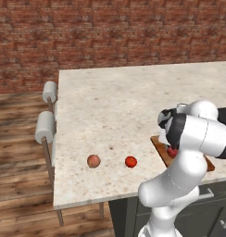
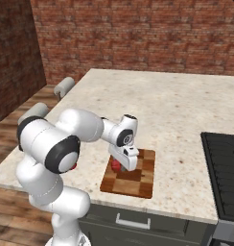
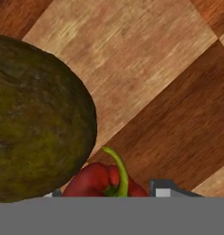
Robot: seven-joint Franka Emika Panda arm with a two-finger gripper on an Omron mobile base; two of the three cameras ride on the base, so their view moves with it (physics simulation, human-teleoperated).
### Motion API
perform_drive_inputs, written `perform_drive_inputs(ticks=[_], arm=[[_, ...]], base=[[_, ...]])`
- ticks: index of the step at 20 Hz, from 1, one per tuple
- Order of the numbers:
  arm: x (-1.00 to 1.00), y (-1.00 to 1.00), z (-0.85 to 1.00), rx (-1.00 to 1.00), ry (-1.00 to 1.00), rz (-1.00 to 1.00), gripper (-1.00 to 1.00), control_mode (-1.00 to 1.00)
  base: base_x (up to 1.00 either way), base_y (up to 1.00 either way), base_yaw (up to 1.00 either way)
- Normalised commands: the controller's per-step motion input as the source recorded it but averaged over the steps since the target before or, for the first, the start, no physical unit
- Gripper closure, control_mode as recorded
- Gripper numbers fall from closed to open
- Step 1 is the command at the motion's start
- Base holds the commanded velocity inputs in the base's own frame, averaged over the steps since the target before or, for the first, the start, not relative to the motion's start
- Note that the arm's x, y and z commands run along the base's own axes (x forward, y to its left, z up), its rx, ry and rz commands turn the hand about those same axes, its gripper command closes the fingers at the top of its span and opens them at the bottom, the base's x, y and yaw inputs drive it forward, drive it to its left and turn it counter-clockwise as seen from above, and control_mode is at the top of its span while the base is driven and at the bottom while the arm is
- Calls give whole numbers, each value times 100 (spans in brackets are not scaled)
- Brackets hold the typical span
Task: Place the avocado, onion, tomato, and bell pepper on the cutting board.
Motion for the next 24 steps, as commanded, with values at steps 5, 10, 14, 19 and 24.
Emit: perform_drive_inputs(ticks=[5, 10, 14, 19, 24], arm=[[0, -5, -29, 0, 2, 0, 100, -100], [0, -6, -17, 0, 1, 0, -100, -100], [-2, -14, 0, 0, 0, 0, -100, -100], [0, -4, 0, -1, -5, 0, -100, -100], [0, -3, 0, -1, -11, 0, -100, -100]], base=[[0, 0, 0], [0, 0, 0], [0, 0, 0], [0, 0, 0], [0, 0, 0]])
